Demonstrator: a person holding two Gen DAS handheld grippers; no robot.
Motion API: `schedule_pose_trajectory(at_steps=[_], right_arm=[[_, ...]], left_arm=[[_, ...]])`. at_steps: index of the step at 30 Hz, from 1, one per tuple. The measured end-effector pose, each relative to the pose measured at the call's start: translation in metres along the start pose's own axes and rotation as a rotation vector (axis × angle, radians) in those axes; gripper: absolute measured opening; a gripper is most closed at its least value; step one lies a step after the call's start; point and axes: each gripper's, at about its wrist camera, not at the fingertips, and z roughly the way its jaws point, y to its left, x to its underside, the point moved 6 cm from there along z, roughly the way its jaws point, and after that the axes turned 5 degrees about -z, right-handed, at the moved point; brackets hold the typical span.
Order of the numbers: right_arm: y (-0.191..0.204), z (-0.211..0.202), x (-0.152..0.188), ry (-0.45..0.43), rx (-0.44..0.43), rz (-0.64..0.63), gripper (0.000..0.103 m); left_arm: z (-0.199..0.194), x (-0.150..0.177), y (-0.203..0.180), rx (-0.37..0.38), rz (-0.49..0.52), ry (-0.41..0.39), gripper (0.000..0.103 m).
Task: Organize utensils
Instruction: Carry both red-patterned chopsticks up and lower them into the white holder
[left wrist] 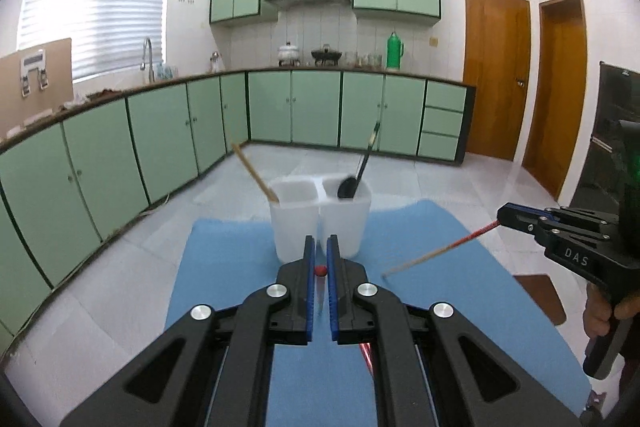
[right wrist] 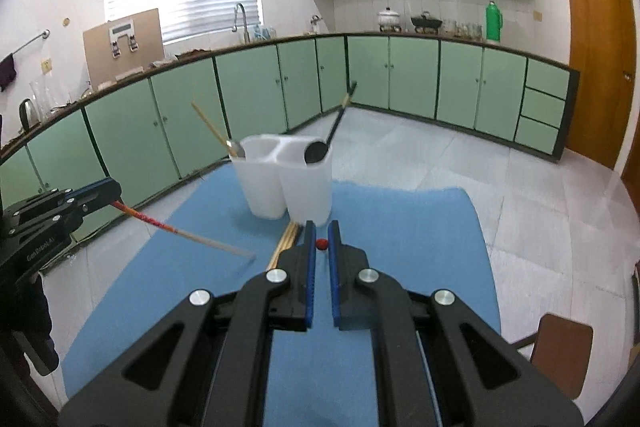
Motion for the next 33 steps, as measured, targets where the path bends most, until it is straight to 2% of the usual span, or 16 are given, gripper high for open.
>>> schedule_pose_trajectory(at_steps=[8,17,26,33], right_arm=[[0.001,0.007,-0.044,-0.001,-0.036,-0.037,0.005],[0.006,0.004,-0.081,-0.042,-0.079,-0.074,0.005],[0.008,-0.001,-0.138,-0.121,-0.096,-0.111,0.005],[0.000,0.007,-0.194,-0.217,-0.097,-0.101,0.005]], left_arm=[[0.009,-0.032,0.003,0.025,0.001,-0.043,0.006],[0.012,-0.058,0.004,0.066,-0.020,-0.081,0.005],[0.013,-0.108,-0.003,0.086,0.003,-0.180,0.005],[0.020,-0.164,-0.005,0.071,0.013,-0.310,0.005]])
